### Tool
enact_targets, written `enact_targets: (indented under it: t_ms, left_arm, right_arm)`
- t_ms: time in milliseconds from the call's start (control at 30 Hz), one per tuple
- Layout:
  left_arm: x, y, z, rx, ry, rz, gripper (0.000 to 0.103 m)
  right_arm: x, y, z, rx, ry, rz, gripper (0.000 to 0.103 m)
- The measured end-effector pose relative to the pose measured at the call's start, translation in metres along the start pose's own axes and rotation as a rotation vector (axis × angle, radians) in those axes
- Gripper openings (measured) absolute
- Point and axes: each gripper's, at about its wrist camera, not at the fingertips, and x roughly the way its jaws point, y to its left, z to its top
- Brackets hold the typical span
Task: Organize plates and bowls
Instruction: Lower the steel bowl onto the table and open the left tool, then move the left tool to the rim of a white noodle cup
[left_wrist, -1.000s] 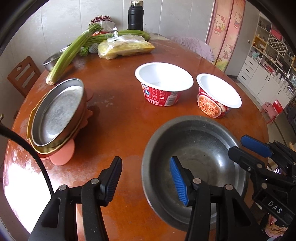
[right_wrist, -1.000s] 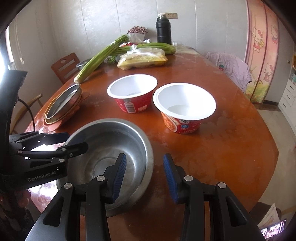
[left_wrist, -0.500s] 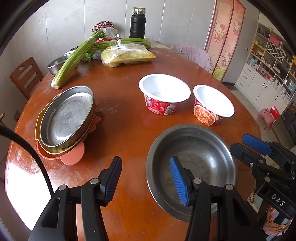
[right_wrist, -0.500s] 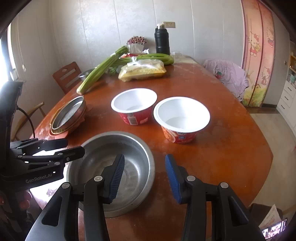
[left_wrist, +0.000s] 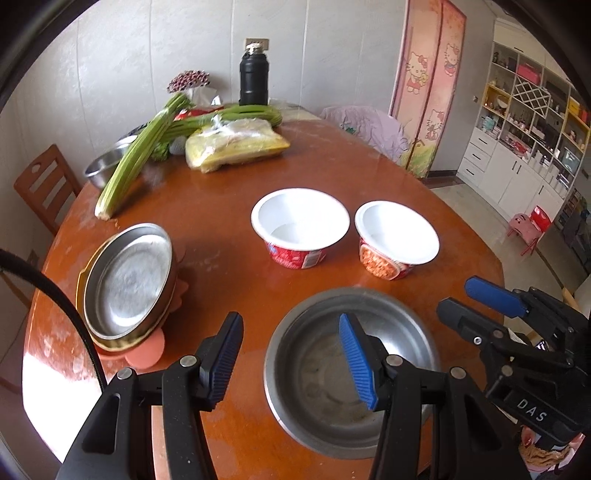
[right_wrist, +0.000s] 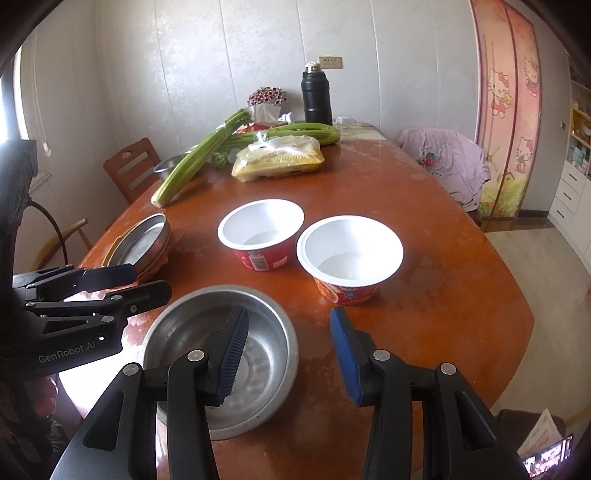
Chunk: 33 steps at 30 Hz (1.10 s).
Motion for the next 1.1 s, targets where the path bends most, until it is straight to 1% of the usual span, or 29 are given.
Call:
enact_targets:
  t_ms: [200,367,700,867,967,1100]
  left_arm:
    - [0.0,-0.009,0.014,0.018,-0.014,-0.025,0.054]
    - [0.006,-0.018,0.026,0.038,-0.011,-0.043,0.054]
    - [0.031,-0.032,0.045,0.063,0.034,-0.068,0.054]
    - [0.045,-0.035,0.051,0.059,0.06,-0.082,0.054]
    - [0.053,-0.04,0.054,0.065,0.077,-0.095,0.054]
    - [0.059,-0.045,0.06,0.063,0.08,-0.12,0.054]
  right_arm:
    - [0.0,-0.007,0.011,0.012,-0.011,-0.025,0.047]
    - [0.002,-0.015,0.017,0.022,-0.01,-0.035,0.048]
    - [0.016,-0.041,0.034,0.064,0.007,-0.069,0.048]
    - [0.023,-0.051,0.039,0.078,0.018,-0.077,0.048]
    - [0.028,-0.058,0.042,0.086,0.028,-0.083,0.048]
    - [0.034,-0.067,0.045,0.091,0.041,-0.094,0.048]
